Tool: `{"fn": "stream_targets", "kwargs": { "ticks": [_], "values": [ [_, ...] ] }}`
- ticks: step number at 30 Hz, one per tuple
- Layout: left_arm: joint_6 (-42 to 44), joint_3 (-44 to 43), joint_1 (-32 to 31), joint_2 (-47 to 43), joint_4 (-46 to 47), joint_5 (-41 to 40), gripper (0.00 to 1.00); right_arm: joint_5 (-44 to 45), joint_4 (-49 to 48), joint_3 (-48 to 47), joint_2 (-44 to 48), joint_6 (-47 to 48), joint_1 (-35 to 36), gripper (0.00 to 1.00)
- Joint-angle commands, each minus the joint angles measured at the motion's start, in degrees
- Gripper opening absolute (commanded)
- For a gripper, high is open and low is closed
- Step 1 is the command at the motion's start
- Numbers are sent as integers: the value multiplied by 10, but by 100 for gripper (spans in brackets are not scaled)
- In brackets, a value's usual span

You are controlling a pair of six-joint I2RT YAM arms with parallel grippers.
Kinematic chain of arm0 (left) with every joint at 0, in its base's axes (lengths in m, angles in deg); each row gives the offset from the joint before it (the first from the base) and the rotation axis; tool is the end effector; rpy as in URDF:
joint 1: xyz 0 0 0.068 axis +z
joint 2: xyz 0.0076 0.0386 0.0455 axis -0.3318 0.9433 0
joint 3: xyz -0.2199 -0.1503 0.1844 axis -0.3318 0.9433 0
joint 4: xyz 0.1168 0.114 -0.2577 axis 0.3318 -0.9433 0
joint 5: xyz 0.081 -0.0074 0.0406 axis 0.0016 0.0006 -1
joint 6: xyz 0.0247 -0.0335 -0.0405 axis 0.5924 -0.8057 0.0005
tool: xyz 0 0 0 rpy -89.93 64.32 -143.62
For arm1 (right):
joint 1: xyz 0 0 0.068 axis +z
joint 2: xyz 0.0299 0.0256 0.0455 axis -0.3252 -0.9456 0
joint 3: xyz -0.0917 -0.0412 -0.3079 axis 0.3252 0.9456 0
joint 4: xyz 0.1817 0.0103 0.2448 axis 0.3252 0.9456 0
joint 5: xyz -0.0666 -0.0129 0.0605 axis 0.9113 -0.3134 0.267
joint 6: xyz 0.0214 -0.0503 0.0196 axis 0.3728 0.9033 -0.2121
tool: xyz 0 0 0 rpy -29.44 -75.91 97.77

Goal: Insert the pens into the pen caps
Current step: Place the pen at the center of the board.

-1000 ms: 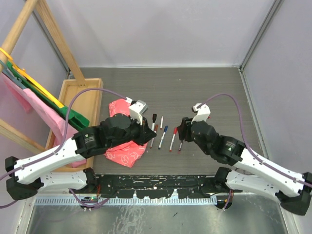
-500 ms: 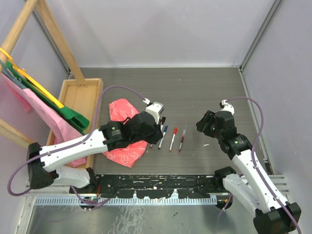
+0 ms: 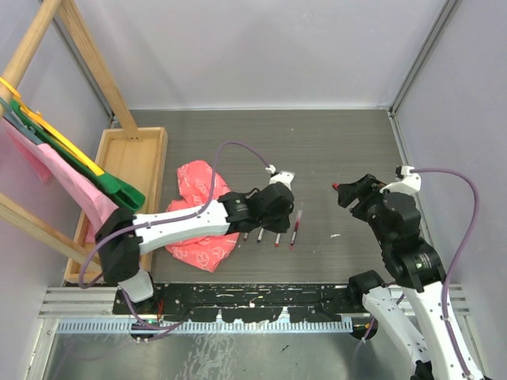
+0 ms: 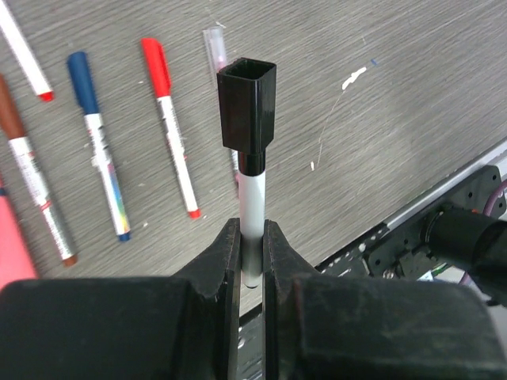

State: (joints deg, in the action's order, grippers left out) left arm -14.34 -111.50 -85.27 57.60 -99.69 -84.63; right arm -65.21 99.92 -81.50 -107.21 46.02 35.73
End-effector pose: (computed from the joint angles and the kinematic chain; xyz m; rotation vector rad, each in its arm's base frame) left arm 0.1765 -0.3739 0.3151 0.4472 2.4064 -0.6463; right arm 0.1109 0.0244 0.3826 0.4494 1.8824 0.4063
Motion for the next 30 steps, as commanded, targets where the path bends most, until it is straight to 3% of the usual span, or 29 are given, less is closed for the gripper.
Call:
{"fn": "stream_targets", "kwargs": {
  "ticks": [1, 8, 19, 30],
  "values": [
    [-44, -54, -10, 55, 43, 8, 0, 45, 6, -38, 38, -4, -1, 74],
    [-72, -135, -22, 164, 25, 34, 0, 110, -12, -74, 110, 30, -1, 78],
    [-79, -259, -40, 294, -59, 36, 0, 86, -33, -72, 146, 54, -1, 79],
    [-98, -323, -41, 356, -132, 4, 0, 65, -32, -57, 149, 44, -1, 80]
  ]
}}
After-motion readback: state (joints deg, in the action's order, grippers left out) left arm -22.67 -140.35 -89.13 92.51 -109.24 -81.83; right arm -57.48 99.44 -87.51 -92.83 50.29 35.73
